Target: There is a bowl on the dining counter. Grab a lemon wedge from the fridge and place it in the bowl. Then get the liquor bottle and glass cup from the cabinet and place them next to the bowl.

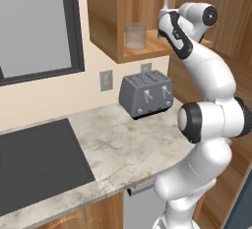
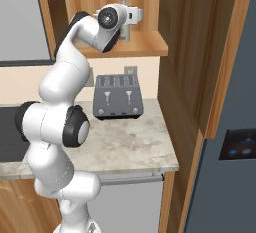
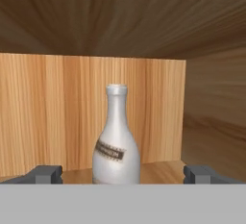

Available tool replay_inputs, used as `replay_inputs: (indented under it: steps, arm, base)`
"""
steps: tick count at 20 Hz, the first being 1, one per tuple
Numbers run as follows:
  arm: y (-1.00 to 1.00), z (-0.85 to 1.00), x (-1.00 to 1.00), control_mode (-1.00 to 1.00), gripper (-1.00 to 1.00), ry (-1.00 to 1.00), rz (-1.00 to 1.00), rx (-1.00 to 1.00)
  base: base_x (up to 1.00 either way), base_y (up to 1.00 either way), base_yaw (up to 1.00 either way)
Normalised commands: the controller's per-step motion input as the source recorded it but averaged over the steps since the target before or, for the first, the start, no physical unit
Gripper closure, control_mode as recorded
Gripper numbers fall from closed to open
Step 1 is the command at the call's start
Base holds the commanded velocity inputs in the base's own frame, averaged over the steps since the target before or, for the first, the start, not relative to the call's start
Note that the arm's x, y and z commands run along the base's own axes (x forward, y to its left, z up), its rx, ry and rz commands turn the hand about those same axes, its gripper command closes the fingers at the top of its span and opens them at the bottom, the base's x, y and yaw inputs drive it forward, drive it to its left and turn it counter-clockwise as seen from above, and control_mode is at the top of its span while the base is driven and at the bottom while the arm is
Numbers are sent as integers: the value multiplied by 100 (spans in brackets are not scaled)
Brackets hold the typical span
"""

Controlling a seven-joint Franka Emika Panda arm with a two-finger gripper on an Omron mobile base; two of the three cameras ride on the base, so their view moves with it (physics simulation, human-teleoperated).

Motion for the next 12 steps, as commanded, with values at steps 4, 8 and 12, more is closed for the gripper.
replay_inputs:
  steps: [4, 8, 12]
  arm:
    - [0, -4, 23, -100, -100, 3, 0, 0]
    - [1, -4, 23, -100, -100, 2, 0, 0]
    - [1, -3, 23, -100, -100, 3, 0, 0]
  base:
    - [0, 0, 0]
    - [0, 0, 0]
    - [0, 0, 0]
